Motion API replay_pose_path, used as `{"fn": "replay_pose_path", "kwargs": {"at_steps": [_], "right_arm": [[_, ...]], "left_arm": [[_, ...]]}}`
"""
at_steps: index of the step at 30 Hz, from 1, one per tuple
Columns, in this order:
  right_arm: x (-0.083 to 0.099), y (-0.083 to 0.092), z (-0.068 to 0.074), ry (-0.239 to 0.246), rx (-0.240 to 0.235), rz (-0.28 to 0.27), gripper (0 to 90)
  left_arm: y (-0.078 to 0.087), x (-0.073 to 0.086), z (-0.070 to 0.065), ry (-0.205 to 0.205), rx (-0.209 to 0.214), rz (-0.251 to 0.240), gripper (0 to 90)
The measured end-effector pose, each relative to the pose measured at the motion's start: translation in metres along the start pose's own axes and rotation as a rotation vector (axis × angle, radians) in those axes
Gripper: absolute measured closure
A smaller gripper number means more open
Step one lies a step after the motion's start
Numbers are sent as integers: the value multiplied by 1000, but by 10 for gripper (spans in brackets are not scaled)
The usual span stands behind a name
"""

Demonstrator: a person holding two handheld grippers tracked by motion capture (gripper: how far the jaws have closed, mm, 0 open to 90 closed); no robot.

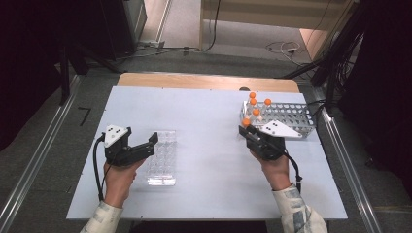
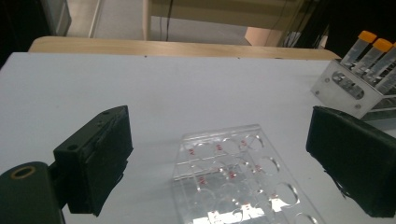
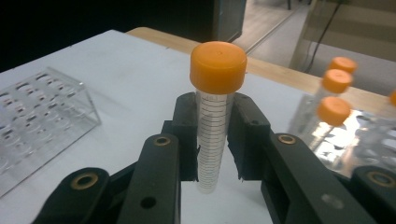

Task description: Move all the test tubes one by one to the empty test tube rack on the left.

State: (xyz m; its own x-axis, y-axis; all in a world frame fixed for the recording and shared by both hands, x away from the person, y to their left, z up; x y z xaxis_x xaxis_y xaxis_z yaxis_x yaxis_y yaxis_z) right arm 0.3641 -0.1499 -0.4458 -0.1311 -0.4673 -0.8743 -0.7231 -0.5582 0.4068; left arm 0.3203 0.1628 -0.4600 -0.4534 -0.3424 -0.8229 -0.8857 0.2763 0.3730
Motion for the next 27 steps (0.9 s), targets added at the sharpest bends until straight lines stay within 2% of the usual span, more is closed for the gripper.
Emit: {"fn": "replay_pose_path", "kwargs": {"at_steps": [1, 3, 4, 6, 9, 10, 11, 12, 13, 14, 15, 16, 18, 20, 21, 22, 24, 27], "right_arm": [[0, -3, 5, 4, -9, 3, 716], [-1, -6, 10, 11, -22, 3, 716], [-3, -13, 20, 26, -44, 7, 716], [-4, -19, 30, 40, -66, 9, 716], [-6, -26, 43, 63, -92, 16, 716], [-6, -28, 47, 70, -100, 17, 716], [-6, -30, 50, 73, -107, 20, 716], [-6, -32, 52, 77, -113, 20, 716], [-5, -33, 55, 75, -118, 25, 716], [-5, -34, 58, 78, -124, 26, 716], [-6, -35, 60, 83, -130, 22, 716], [-6, -36, 62, 82, -135, 23, 716], [-7, -38, 66, 86, -143, 19, 716], [-7, -40, 70, 89, -151, 16, 716], [-7, -40, 71, 86, -153, 19, 716], [-7, -41, 73, 89, -155, 18, 716], [-7, -41, 74, 90, -160, 19, 716], [-7, -42, 75, 91, -166, 20, 716]], "left_arm": [[-3, 1, -7, -8, 21, 11, 104], [-5, 2, -10, -9, 31, 18, 111], [-7, 3, -17, -12, 58, 26, 129], [-8, 3, -21, -16, 70, 30, 146], [-11, 3, -41, -32, 123, 43, 154], [-11, 3, -41, -32, 123, 43, 157], [-11, 3, -47, -38, 134, 43, 166], [-14, 5, -60, -58, 161, 51, 169], [-14, 5, -60, -58, 161, 51, 173], [-17, 9, -74, -76, 192, 69, 187], [-17, 9, -74, -76, 192, 69, 195], [-22, 13, -87, -99, 210, 79, 203], [-28, 17, -98, -110, 232, 95, 231], [-30, 19, -103, -116, 241, 103, 259], [-35, 22, -112, -128, 261, 115, 274], [-35, 22, -112, -128, 261, 115, 286], [-41, 27, -123, -157, 273, 129, 316], [-43, 30, -130, -166, 291, 135, 367]]}}
Point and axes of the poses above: each handheld gripper's, and its own axes: y roughly backward along the jaws, x roughly out of its underside, z roughly to its left, the point moved 8 cm from there along -y, roughly forward along the jaws, and after that the axes turned 15 degrees about y, right-handed, at the moved point
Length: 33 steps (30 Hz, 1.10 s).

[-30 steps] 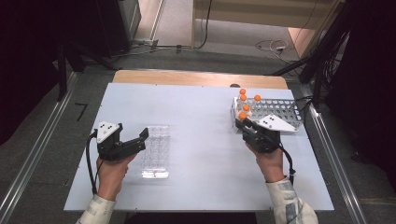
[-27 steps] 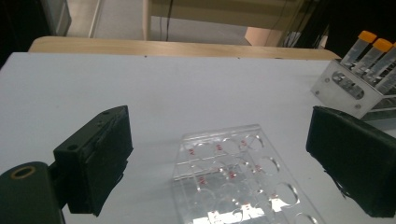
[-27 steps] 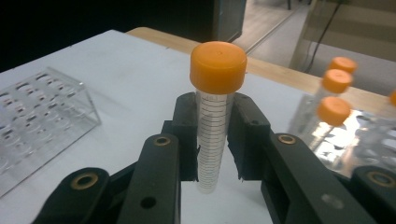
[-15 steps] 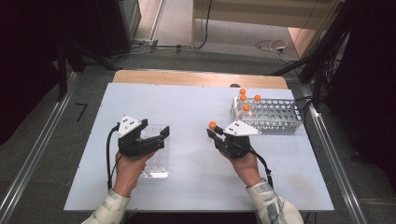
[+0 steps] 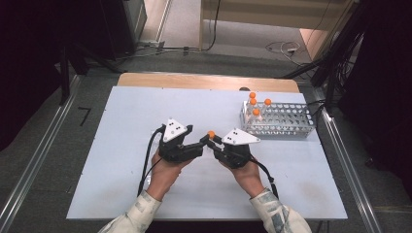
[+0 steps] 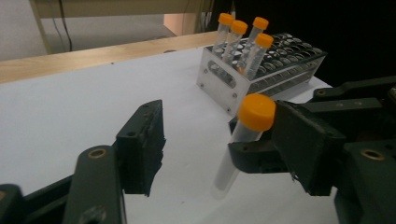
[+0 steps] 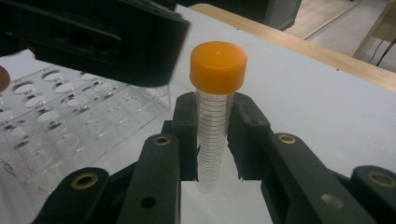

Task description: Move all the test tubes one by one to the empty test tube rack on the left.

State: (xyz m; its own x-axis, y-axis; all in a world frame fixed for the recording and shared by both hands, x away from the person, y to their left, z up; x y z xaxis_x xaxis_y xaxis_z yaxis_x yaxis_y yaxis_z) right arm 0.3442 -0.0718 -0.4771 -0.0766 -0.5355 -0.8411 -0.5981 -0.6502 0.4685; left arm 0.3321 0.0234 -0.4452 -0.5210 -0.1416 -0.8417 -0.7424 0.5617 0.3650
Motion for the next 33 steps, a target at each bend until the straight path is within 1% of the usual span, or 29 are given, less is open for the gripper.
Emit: {"fn": "replay_pose_path", "kwargs": {"at_steps": [4, 12, 18, 21, 26, 28, 29, 33], "right_arm": [[0, -1, 2, 5, -8, -1, 716], [-1, -2, 4, 0, -18, -3, 716], [-2, -2, 4, -4, -21, -6, 716], [-2, -1, 4, -7, -23, -9, 716], [-2, -1, 5, -10, -26, -11, 716], [-2, -1, 5, -11, -27, -10, 716], [-2, -1, 5, -10, -29, -11, 716], [-2, -1, 5, -11, -31, -10, 716]], "left_arm": [[-5, 2, -6, -5, 19, 12, 444], [-10, 3, -9, -28, 14, 20, 569], [-11, 4, -11, -38, 22, 25, 599], [-12, 5, -11, -43, 20, 28, 609], [-13, 6, -13, -42, 24, 32, 620], [-13, 7, -13, -43, 24, 33, 633], [-14, 7, -13, -46, 23, 34, 665], [-14, 7, -13, -47, 22, 33, 681]]}}
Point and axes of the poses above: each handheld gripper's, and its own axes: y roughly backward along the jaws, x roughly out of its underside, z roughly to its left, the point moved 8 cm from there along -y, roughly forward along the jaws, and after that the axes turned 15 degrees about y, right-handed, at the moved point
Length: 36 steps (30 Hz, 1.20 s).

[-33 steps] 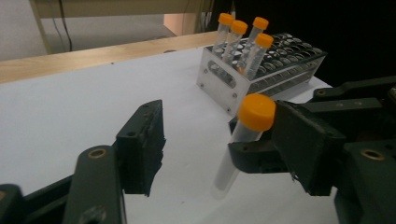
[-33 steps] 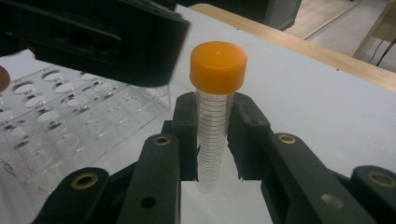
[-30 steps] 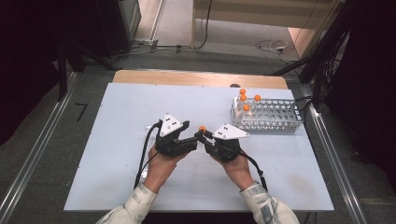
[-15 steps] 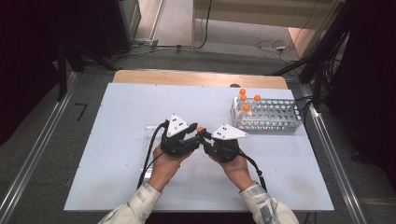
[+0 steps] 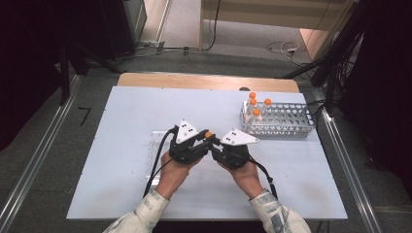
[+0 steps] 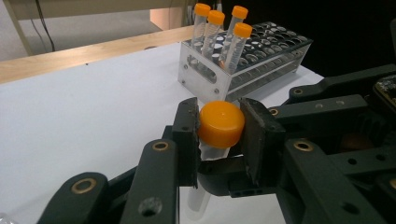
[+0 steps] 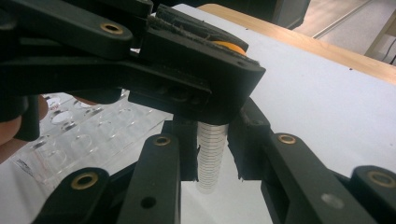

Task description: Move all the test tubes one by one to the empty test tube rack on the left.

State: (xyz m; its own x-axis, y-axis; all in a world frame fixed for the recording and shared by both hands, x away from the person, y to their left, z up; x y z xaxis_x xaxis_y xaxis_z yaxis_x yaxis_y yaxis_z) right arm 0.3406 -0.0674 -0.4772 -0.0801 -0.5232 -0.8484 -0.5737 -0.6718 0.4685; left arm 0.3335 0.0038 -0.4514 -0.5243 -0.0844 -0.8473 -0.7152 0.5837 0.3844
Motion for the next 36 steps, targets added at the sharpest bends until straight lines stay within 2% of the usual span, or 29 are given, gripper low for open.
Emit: {"fn": "replay_pose_path", "kwargs": {"at_steps": [8, 10, 14, 16, 25, 36], "right_arm": [[0, 0, 0, -5, -4, -1, 700], [-1, 0, 0, -11, -9, -3, 602], [1, 0, 0, -16, -21, 11, 400], [2, -1, 0, -22, -23, 16, 339], [3, -2, 2, -32, -44, 28, 262], [4, -2, 0, -48, -46, 36, 224]], "left_arm": [[1, -1, 1, 14, 9, 5, 695], [2, -2, 1, 23, 19, 5, 695], [5, -6, 7, 42, 8, -7, 695], [7, -9, 11, 56, 5, -12, 695], [16, -20, 19, 83, 0, -35, 695], [38, -37, 37, 95, -41, -83, 695]]}}
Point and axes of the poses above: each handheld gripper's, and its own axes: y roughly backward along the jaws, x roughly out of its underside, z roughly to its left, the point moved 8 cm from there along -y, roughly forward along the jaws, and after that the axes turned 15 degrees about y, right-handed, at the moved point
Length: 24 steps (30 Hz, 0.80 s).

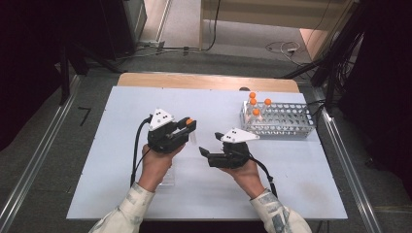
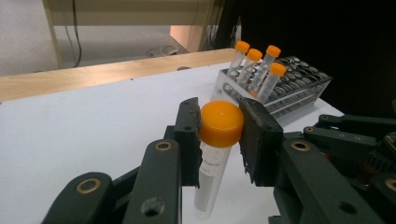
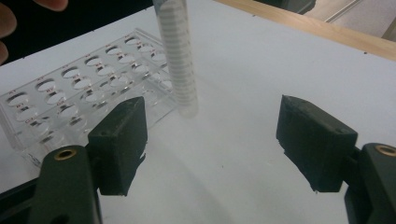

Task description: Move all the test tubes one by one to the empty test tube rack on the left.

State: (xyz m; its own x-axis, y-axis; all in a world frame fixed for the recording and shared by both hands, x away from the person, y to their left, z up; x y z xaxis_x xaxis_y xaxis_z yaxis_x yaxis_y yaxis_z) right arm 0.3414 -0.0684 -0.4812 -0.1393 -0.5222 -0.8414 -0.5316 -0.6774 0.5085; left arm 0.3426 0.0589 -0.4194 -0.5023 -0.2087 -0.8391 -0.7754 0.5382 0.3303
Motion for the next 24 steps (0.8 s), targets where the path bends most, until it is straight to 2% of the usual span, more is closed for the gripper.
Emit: {"fn": "replay_pose_path", "kwargs": {"at_steps": [6, 12, 24], "right_arm": [[0, 0, -1, -4, 5, 0, 212], [1, 0, -2, -9, 8, 4, 213], [1, 1, -4, -8, 12, 5, 213]], "left_arm": [[11, -8, 12, 11, -23, -25, 695], [20, -9, 22, -4, -57, -35, 695], [37, -13, 38, -4, -107, -61, 694]]}}
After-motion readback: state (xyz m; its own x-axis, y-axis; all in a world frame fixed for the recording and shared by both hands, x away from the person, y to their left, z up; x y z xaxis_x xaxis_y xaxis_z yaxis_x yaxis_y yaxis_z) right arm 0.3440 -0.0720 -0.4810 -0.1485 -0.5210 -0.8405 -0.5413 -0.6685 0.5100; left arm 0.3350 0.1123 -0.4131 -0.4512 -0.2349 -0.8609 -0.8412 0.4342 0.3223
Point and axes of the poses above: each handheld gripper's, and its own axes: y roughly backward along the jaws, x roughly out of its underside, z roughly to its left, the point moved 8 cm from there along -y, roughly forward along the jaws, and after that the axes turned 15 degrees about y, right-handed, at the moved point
